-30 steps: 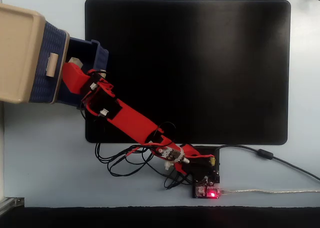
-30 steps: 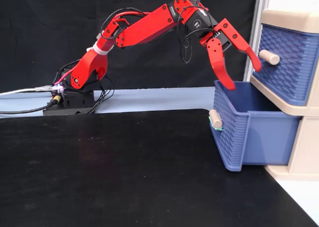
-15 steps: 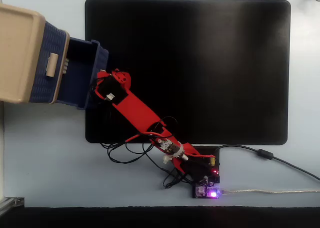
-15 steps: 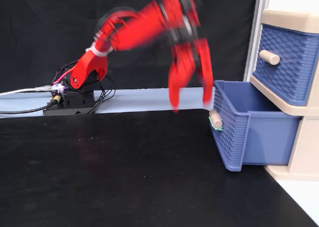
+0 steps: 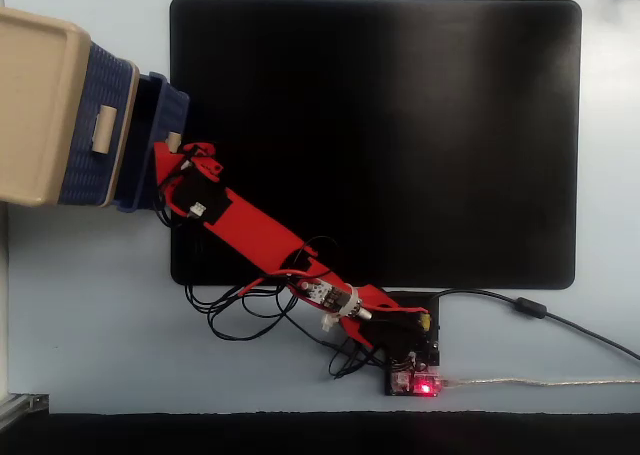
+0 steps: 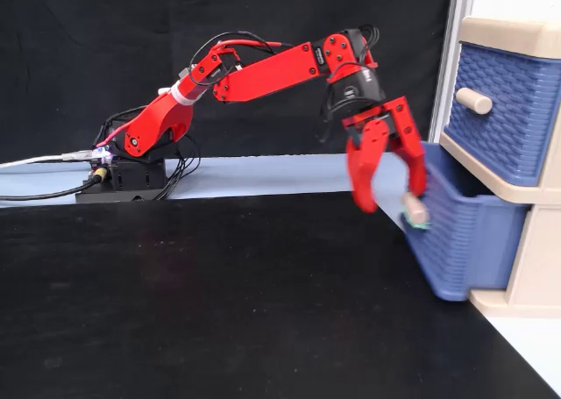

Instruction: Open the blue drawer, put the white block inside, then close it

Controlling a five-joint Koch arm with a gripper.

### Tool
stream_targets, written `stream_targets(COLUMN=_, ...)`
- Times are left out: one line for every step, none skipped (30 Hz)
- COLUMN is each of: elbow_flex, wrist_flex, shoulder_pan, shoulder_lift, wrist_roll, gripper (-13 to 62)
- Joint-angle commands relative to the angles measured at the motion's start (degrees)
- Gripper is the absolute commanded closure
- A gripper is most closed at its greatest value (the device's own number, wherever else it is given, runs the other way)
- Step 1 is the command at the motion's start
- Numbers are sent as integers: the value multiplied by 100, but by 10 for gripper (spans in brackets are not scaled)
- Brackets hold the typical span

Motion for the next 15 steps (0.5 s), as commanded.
stream_targets(elbow_flex=-88, wrist_flex=-905, shoulder_pan=-97, shoulder_lift=9, wrist_roll=299, gripper=155)
stream_targets(elbow_flex=-88, wrist_flex=-1169, shoulder_pan=-149, shoulder_lift=-26, wrist_roll=334, gripper=155)
stream_targets(elbow_flex=-79, wrist_flex=-1433, shoulder_pan=-211, shoulder_lift=-88, wrist_roll=369, gripper=155)
stream_targets(elbow_flex=-79, wrist_flex=-1670, shoulder_pan=-255, shoulder_lift=-176, wrist_roll=396, gripper=155)
stream_targets(elbow_flex=-79, wrist_flex=-1863, shoulder_pan=-281, shoulder_lift=-290, wrist_roll=431, gripper=155)
stream_targets(elbow_flex=-79, wrist_flex=-2004, shoulder_pan=-290, shoulder_lift=-396, wrist_roll=439, gripper=155)
stream_targets(elbow_flex=-88, wrist_flex=-2092, shoulder_pan=-299, shoulder_lift=-448, wrist_roll=439, gripper=155)
stream_targets(elbow_flex=-88, wrist_flex=-2118, shoulder_pan=-290, shoulder_lift=-475, wrist_roll=439, gripper=154)
stream_targets(elbow_flex=-79, wrist_flex=-2048, shoulder_pan=-290, shoulder_lift=-475, wrist_roll=439, gripper=153)
stream_targets(elbow_flex=-35, wrist_flex=-1978, shoulder_pan=-290, shoulder_lift=-439, wrist_roll=439, gripper=151)
stream_targets(elbow_flex=-79, wrist_flex=-1811, shoulder_pan=-264, shoulder_lift=-369, wrist_roll=431, gripper=149)
stream_targets(elbow_flex=-88, wrist_flex=-1529, shoulder_pan=-246, shoulder_lift=-176, wrist_roll=413, gripper=149)
stream_targets(elbow_flex=-79, wrist_flex=-1099, shoulder_pan=-185, shoulder_lift=123, wrist_roll=413, gripper=149)
stream_targets(elbow_flex=-79, wrist_flex=-580, shoulder_pan=-62, shoulder_lift=501, wrist_roll=396, gripper=151)
stream_targets(elbow_flex=-70, wrist_flex=9, shoulder_pan=167, shoulder_lift=879, wrist_roll=378, gripper=152)
